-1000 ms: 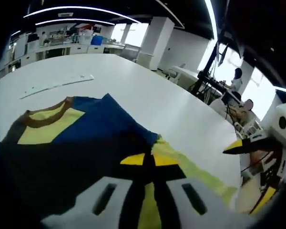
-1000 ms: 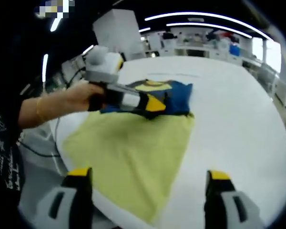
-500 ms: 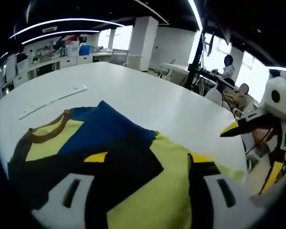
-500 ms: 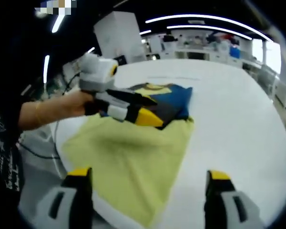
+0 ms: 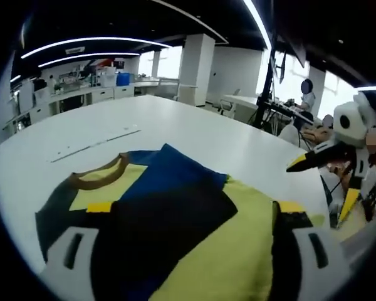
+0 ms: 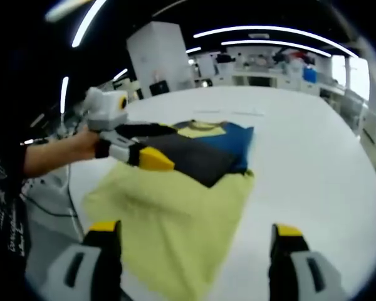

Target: Fold the garment on the visible template until the final outline fits inside the template.

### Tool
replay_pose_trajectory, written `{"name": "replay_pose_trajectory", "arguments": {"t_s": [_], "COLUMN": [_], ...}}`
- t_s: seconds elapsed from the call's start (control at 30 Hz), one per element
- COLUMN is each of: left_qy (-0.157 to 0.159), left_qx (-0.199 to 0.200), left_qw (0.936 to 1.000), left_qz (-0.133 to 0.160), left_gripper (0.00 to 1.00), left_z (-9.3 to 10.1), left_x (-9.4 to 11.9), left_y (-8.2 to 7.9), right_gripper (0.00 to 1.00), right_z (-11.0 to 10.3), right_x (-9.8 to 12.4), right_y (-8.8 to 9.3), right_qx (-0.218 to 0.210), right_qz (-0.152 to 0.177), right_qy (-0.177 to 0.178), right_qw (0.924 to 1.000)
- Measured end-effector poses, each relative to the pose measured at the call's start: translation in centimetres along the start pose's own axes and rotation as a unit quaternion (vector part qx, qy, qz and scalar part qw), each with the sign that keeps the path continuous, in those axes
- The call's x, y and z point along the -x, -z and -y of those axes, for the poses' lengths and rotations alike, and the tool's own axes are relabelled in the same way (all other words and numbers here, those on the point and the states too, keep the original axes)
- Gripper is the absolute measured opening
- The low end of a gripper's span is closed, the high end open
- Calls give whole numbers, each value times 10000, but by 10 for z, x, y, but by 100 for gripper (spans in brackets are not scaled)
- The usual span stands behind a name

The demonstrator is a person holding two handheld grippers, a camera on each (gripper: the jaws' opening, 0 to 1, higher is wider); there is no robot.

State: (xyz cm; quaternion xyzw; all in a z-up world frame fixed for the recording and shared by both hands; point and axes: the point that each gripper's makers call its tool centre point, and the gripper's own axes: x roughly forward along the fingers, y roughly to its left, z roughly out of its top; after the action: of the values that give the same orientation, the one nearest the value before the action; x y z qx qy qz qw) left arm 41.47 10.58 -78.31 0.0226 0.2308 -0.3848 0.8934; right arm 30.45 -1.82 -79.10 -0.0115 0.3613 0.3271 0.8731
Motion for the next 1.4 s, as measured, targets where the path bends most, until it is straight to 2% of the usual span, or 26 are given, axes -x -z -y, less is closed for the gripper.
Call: {"name": "replay_pose_trajectory", "arguments": {"t_s": [0.2, 0.33, 0.53, 0.73, 0.87, 1.0, 1.17, 1.3, 1.4], "left_qy": [-209, -304, -668, -844, -983, -1193, -1415, -1594, -1714], "left_qx": [-120, 19, 79, 104, 122, 132, 201, 252, 363], "left_qw": [9997, 9995, 9977, 9964, 9951, 9928, 9897, 9868, 9844], "left_qz": [-51, 5, 31, 12, -2, -57, -40, -105, -136], "left_gripper": [95, 90, 78, 65, 60, 52, 48, 37, 29], "left_z": [-21, -33, -58, -75, -84, -98, -114, -122, -134], "left_x": [25, 43, 70, 92, 107, 123, 137, 143, 149], "left_y": [6, 10, 19, 28, 38, 49, 58, 64, 77], "right_gripper": [99, 99, 98, 94, 90, 83, 70, 61, 54], "right_z": [8, 16, 18, 29, 30, 40, 49, 55, 61], "right_x": [-5, -9, -15, -24, -27, -32, -39, -45, -50], "right_y": [-8, -13, -19, -29, -36, -44, -52, -55, -54], "right_qx": [71, 78, 245, 339, 485, 576, 496, 412, 377], "right_qz": [30, 63, 32, 154, 257, 376, 529, 618, 636], "right_qy": [24, 39, 79, 132, 185, 266, 305, 340, 408], "right_qw": [10000, 9999, 9997, 9992, 9983, 9973, 9969, 9967, 9964]}}
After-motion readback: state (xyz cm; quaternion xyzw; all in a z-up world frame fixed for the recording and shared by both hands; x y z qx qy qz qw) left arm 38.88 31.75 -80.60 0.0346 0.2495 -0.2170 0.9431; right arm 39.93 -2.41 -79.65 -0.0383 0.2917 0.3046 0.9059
